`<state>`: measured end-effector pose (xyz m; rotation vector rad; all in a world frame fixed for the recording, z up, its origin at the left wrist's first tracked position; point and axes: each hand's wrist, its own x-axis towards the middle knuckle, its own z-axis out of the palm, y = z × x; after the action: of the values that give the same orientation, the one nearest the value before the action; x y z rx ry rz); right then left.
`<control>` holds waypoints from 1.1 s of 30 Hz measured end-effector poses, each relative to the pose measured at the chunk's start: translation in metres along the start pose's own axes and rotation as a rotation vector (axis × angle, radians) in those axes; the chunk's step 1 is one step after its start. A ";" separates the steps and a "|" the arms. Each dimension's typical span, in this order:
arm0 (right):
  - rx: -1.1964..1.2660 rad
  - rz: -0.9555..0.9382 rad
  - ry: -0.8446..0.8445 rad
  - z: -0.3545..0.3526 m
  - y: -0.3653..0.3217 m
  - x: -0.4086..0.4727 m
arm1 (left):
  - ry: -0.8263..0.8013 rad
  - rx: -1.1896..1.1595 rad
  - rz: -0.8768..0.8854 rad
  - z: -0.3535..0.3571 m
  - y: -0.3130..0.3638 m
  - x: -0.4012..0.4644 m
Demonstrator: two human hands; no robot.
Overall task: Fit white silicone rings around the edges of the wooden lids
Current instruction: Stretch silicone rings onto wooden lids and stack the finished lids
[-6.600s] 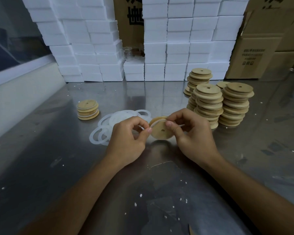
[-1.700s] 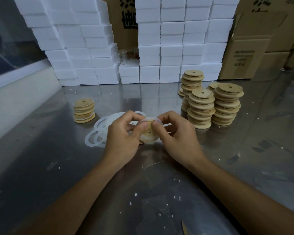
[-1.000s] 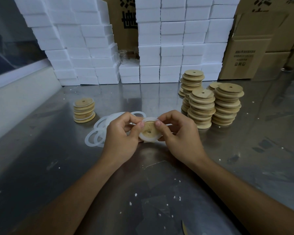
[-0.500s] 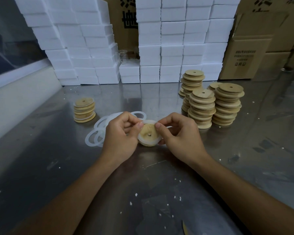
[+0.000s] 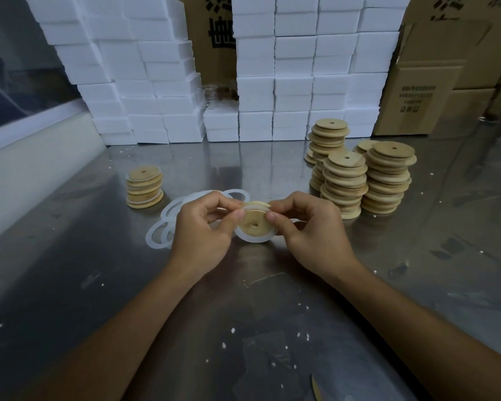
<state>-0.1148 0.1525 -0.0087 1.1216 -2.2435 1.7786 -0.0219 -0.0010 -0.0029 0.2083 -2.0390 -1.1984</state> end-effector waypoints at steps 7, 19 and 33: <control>0.033 0.038 -0.027 -0.003 -0.003 0.002 | -0.049 -0.089 -0.094 -0.003 0.001 0.002; 0.147 0.130 -0.081 -0.008 -0.002 0.006 | -0.098 -0.152 -0.227 -0.007 -0.005 0.004; 0.151 0.265 -0.094 -0.008 -0.002 0.003 | -0.094 -0.056 -0.247 -0.010 -0.012 0.005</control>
<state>-0.1188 0.1578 -0.0025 0.9883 -2.4469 2.0664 -0.0213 -0.0172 -0.0072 0.3926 -2.1031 -1.4389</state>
